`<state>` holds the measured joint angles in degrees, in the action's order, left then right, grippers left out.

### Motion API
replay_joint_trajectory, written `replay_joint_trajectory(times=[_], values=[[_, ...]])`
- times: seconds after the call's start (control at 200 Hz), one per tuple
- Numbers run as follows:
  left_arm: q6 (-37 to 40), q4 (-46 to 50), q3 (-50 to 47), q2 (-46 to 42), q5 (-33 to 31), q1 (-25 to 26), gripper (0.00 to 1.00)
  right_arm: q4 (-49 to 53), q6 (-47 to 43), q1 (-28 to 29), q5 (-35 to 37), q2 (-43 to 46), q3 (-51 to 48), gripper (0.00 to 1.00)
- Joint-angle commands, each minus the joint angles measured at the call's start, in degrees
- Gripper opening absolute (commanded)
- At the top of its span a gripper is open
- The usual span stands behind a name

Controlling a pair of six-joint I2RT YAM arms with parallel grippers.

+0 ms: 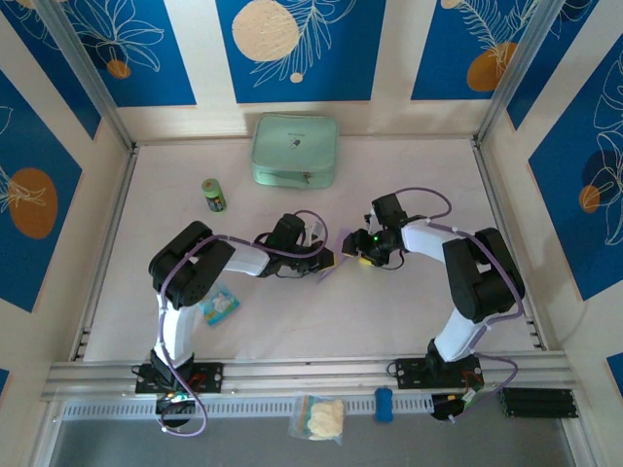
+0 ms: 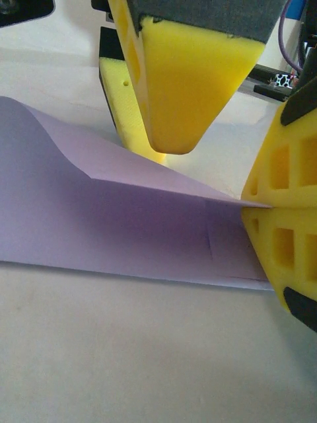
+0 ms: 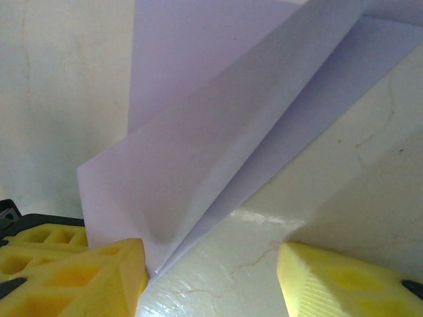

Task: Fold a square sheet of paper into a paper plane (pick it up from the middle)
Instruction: Fold the wing for the fifth time at the center of the table.

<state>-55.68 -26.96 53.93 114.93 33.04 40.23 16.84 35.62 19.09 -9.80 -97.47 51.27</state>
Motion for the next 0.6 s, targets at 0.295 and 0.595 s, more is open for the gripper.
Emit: replay_joint_trajectory(times=[0.295, 0.595], values=[[-3.3, -4.0, -2.2, 2.9, 1.7, -1.1, 0.0, 3.3, 2.3, 2.3, 4.1, -8.1, 4.8, 0.57], [-3.9, -4.6, -3.0, 2.9, 1.5, -1.5, 0.0, 8.4, 4.6, 3.7, 8.0, -12.9, 9.2, 0.58]])
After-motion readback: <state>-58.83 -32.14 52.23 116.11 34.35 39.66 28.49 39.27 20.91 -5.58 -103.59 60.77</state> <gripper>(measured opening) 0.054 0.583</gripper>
